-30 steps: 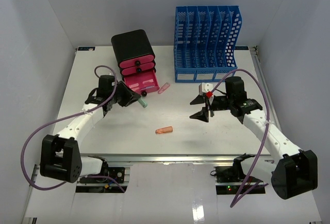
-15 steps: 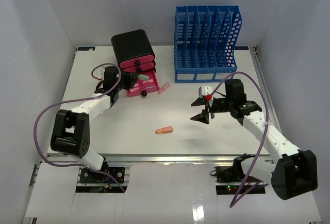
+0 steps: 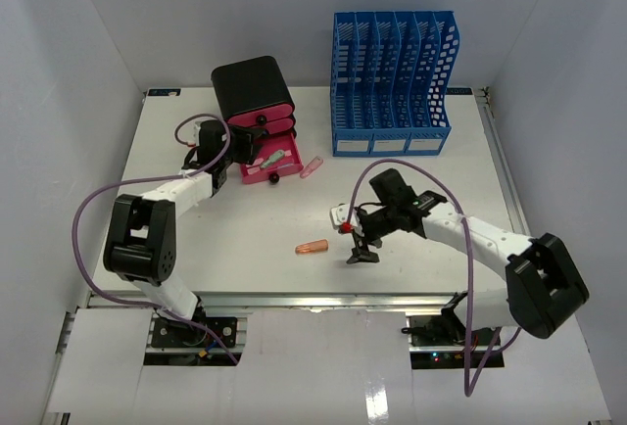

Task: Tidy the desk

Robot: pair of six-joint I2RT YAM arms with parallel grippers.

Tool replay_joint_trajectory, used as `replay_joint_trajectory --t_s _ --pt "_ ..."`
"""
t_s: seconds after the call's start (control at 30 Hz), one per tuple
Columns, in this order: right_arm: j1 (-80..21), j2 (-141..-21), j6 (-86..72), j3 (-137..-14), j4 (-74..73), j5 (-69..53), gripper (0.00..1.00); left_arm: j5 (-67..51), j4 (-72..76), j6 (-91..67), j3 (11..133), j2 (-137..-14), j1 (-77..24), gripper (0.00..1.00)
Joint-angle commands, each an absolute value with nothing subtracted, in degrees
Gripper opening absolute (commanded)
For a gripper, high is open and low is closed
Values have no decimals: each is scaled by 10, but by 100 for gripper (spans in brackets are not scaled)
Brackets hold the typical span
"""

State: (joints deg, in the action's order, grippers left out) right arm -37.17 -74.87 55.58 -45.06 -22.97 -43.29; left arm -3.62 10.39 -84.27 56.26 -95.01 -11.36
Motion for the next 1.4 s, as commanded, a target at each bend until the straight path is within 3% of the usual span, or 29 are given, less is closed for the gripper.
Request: replay_joint_trajectory --t_s 0.0,0.13,0.3,0.57,0.77,1.0,1.2,1.37 --pt "-426 -795 610 -507 -260 -368 85 -96 139 -809 534 -882 -98 58" --pt "-469 -864 600 -546 -253 -316 86 -196 146 -677 508 -799 -77 59" --pt "-492 -947 552 -605 -226 -277 86 -292 26 -460 491 -671 -65 63" --pt "-523 -1046 510 -665 -221 -213 79 -242 -153 -314 417 -431 -64 79" --pt "-537 -1072 511 -659 -229 -189 60 -207 -203 -311 406 -337 -64 82" --pt "-538 -1064 520 -664 -238 -161 10 -174 -240 -330 397 -268 -64 83" --pt "-532 -1058 570 -778 -286 -142 8 -168 -265 -359 391 -232 -64 84" --pt "-515 -1127 587 -946 -281 -70 8 -167 -288 -380 388 -200 -64 84"
